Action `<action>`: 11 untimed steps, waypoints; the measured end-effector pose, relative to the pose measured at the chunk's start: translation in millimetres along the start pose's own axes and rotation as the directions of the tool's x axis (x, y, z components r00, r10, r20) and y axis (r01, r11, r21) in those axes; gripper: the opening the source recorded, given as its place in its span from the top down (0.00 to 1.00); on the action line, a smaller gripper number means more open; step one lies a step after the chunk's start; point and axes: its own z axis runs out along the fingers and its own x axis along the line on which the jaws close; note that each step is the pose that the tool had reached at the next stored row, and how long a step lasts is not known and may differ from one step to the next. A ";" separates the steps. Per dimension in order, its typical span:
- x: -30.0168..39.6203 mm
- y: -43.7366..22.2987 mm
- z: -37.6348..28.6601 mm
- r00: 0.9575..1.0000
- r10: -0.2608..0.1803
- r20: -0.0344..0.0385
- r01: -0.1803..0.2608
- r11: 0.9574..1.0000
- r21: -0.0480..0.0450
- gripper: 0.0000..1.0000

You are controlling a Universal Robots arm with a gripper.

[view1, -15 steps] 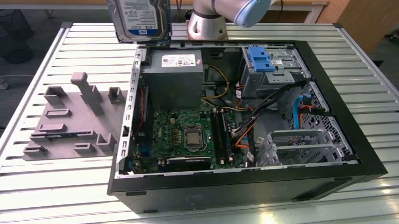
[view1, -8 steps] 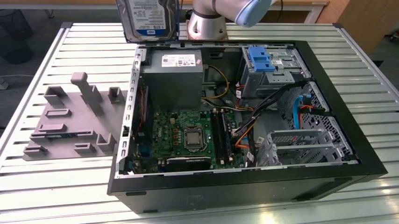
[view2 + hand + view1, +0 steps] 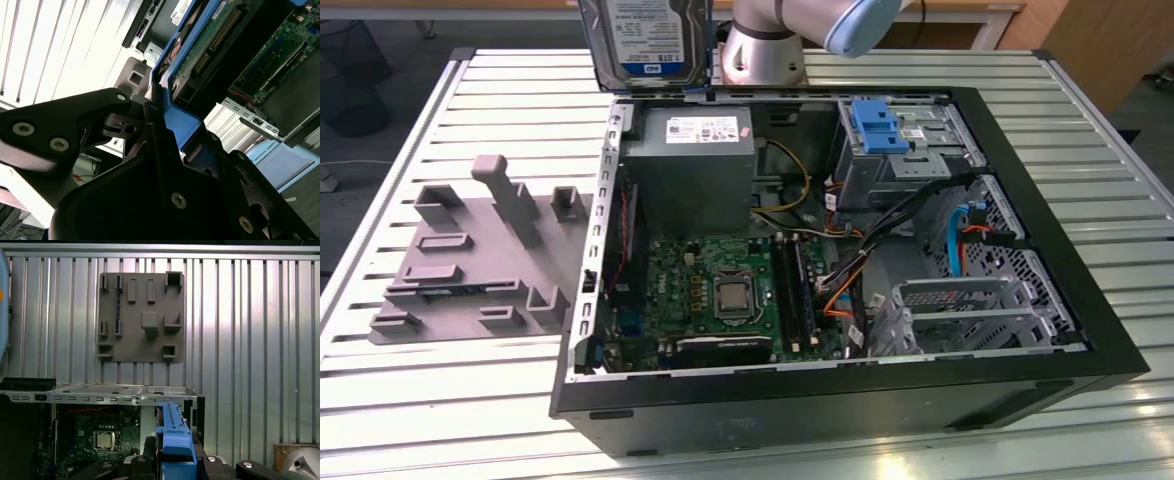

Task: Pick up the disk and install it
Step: 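Pick up the disk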

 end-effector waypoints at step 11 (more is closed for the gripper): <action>24.9 -0.4 0.1 1.000 0.000 0.000 0.000 1.000 0.000 0.64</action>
